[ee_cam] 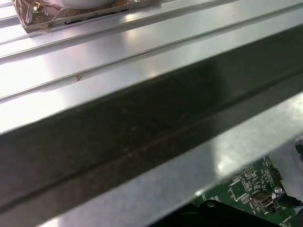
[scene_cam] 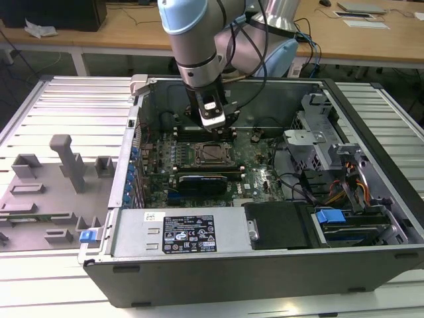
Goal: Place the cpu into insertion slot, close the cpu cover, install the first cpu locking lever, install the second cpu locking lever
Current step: 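Install the first cpu locking lever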
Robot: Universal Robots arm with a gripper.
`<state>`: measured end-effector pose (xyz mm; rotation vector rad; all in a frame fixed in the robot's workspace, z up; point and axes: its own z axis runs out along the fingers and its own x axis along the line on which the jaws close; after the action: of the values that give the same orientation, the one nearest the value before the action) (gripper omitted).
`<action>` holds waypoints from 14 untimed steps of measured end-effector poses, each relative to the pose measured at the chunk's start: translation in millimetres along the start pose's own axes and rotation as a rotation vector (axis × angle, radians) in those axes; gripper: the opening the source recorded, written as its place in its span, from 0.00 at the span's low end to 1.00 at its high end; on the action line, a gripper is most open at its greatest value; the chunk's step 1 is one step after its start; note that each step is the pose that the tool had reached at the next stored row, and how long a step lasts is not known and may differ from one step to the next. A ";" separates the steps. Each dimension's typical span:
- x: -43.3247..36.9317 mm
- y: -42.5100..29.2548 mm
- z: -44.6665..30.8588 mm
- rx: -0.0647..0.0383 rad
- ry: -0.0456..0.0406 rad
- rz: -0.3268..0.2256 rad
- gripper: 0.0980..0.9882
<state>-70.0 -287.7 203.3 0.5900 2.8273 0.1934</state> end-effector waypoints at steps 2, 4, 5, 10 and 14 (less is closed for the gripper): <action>0.5 0.0 1.5 0.007 -0.0029 -0.002 0.01; 1.0 0.7 2.4 0.010 -0.0038 -0.009 0.01; 1.1 0.9 2.6 0.010 -0.0035 -0.012 0.01; 1.8 1.5 3.9 0.014 -0.0028 -0.041 0.01; 2.4 1.0 6.7 0.017 -0.0041 -0.046 0.01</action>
<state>-69.9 -285.3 196.5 0.5279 2.8382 0.1593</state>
